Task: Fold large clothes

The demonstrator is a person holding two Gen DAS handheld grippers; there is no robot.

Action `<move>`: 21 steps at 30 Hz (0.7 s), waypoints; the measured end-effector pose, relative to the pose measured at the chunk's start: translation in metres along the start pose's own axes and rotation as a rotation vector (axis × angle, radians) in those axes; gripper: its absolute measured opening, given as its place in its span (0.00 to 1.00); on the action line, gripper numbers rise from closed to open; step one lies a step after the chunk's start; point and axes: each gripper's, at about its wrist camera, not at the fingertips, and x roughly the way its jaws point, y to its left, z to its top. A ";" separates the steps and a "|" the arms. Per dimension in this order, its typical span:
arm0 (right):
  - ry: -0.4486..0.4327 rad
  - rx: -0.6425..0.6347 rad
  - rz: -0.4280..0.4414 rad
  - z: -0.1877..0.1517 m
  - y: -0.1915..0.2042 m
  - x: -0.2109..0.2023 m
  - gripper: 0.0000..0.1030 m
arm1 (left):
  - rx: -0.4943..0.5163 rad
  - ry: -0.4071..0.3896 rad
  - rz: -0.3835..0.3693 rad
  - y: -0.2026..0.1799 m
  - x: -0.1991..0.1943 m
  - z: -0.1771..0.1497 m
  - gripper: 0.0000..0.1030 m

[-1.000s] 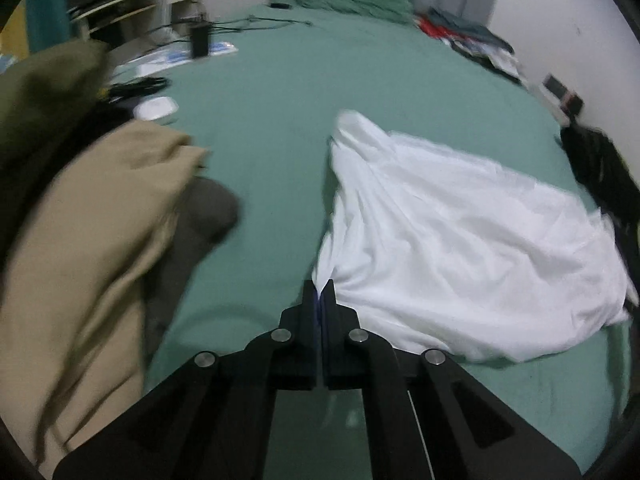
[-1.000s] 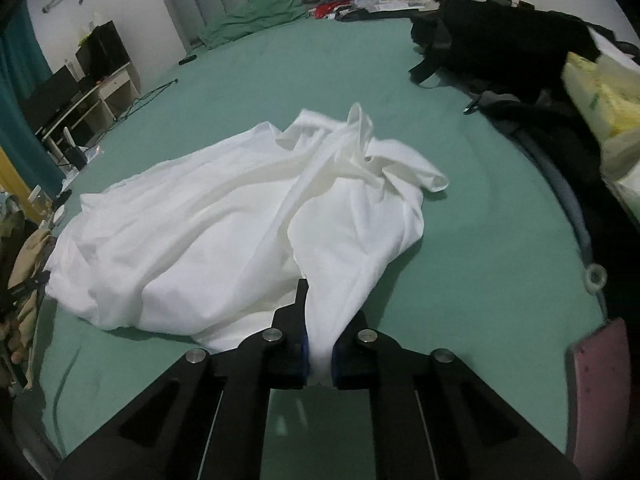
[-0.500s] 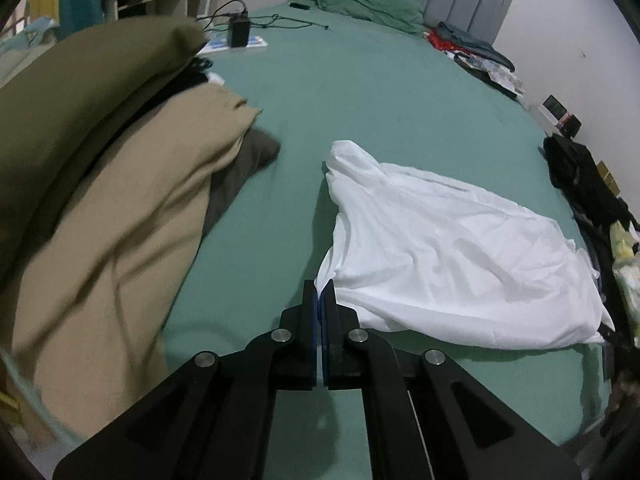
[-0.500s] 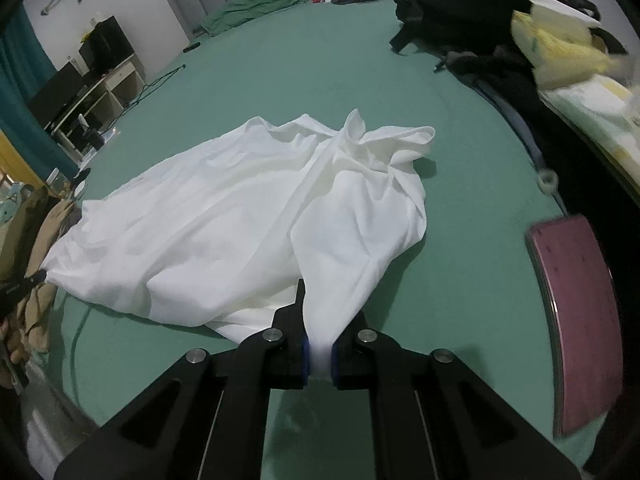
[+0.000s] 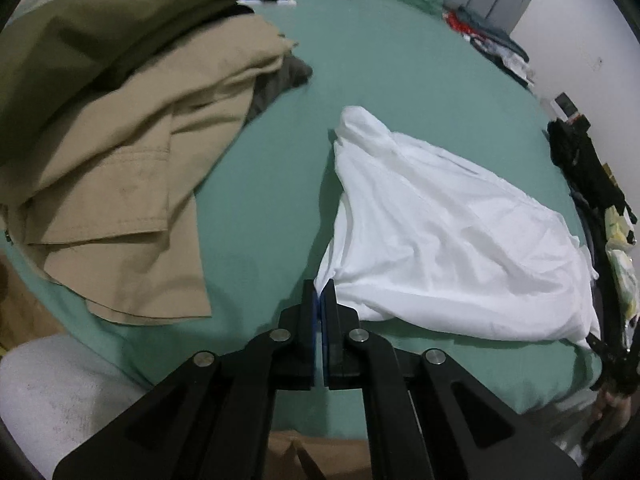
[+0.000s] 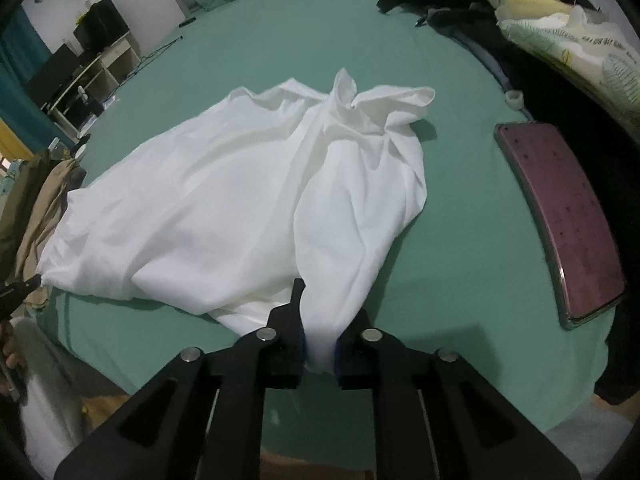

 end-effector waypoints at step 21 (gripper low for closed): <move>-0.069 -0.110 -0.142 0.106 -0.042 0.037 0.57 | 0.194 -0.103 0.018 -0.040 0.057 0.115 0.57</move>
